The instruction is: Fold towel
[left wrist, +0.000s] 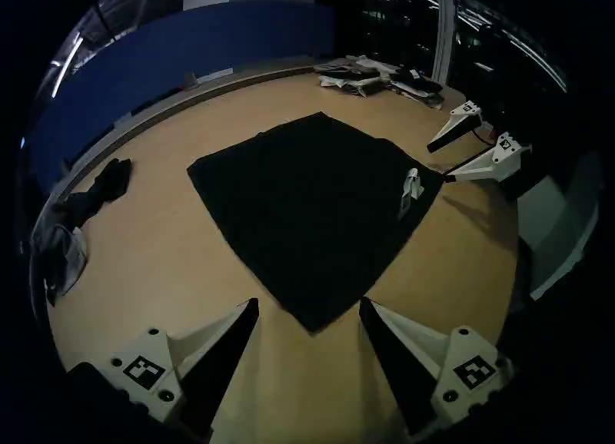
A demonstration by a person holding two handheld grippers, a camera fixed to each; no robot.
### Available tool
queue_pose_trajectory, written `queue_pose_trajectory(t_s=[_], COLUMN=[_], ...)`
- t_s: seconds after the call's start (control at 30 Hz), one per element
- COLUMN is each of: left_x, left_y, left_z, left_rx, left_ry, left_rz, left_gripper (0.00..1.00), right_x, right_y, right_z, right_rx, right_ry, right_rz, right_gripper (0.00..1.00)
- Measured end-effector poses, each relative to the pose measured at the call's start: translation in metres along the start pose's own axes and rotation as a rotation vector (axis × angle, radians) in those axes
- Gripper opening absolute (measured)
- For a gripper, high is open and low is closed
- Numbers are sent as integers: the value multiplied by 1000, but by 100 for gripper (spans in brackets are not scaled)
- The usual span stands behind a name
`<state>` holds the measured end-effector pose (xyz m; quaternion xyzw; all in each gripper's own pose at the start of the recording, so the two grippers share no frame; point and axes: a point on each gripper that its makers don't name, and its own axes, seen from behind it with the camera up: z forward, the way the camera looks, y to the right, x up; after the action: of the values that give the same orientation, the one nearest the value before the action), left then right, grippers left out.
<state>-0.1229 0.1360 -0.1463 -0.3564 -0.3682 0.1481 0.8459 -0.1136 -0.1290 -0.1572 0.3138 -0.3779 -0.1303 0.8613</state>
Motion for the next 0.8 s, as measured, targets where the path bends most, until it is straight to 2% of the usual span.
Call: queue_pose_trajectory(t_s=[0.27,0.43,0.67,0.8], left_x=[-5,-7,-14,-13], left_y=[2,4,7,6], left_z=[0,-1,2,3], left_rx=[-3,-7,1,9], left_ry=[-10,-23,-50,-55], left_rz=[-9,-5,-1,-8], left_gripper=[97,95,80,75], right_x=[-12,-16,-21,-23], right_y=[-3,-5,-4,-6], right_z=[4,3,3,5], right_rx=[-1,6,6,13], right_ry=[-20,-36,-49,-53], right_rz=[-7,-7,3,12], right_gripper=[91,71,52,49])
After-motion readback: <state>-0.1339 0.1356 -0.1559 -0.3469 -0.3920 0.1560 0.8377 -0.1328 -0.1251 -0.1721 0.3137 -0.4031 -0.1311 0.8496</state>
